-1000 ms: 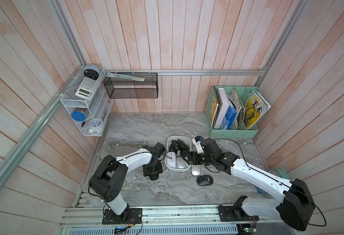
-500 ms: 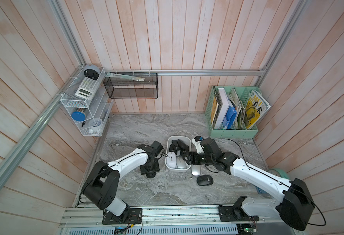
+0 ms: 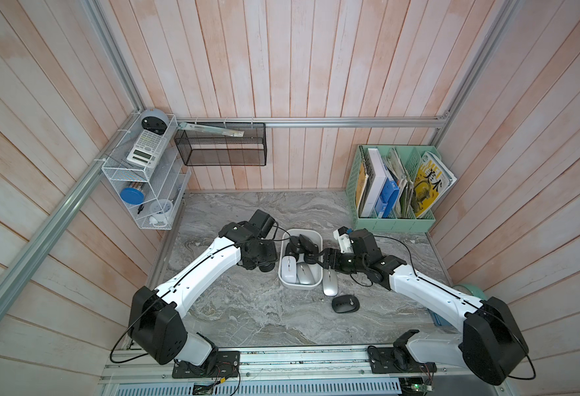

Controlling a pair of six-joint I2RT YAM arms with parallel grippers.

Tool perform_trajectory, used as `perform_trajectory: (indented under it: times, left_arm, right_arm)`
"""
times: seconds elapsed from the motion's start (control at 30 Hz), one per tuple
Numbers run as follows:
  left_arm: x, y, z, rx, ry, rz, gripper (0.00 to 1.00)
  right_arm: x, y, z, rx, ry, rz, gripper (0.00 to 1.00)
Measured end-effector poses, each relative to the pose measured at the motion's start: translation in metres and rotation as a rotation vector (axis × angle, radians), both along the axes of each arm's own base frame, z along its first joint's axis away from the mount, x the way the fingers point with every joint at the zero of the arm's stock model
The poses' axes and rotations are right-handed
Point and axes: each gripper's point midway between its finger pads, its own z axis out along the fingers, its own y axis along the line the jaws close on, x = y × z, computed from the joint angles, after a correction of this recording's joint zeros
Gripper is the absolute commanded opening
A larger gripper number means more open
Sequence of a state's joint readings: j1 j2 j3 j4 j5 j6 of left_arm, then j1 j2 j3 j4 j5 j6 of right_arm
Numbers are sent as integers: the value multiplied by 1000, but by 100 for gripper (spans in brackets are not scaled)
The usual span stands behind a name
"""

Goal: Put the mouse in the storage box
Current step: Pick up the mouse from the center of the board, then place the mouse in the storage box.

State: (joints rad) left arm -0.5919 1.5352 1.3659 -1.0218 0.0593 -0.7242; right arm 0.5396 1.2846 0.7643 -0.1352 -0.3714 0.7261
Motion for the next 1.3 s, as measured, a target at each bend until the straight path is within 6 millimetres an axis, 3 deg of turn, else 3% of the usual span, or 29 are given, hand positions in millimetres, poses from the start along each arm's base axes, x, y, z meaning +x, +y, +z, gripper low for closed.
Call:
perform_trajectory:
  times: [0.2,0.5,0.73,1.07,1.3]
  left_arm:
    - [14,-64,-16,-36,52,-115,50]
    - [18,-124,-44,-64,105,-209,50]
    - [16,-137,-70,-52,143,-228,49]
    - [19,-135,-86,-15,153,-221,49]
    - [34,-143,-93,11,143,-230,50]
  right_arm:
    - [4,-29,3,-4,4,-81,78]
    - [-10,-57,2,-33,-23,-155,79]
    - [-15,-64,2,-50,-24,-171,79]
    - [-18,-66,-8,-74,-5,-158,79]
    - [-22,-68,-12,-90,9,-152,79]
